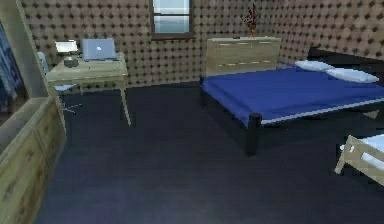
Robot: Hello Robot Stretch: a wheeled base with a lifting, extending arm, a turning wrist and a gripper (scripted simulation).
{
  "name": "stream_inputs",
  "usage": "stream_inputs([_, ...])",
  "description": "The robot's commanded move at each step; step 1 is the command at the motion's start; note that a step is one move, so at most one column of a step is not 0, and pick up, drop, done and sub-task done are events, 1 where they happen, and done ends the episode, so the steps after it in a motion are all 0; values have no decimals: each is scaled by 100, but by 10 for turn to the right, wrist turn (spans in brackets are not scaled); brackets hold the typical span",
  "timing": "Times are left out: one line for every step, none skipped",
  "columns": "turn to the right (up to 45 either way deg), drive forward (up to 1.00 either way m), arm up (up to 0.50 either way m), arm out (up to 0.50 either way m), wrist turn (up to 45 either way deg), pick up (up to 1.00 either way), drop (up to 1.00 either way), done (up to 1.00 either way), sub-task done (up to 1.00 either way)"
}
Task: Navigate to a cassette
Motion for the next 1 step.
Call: stream_inputs([0,100,0,0,0,0,0,0,0])
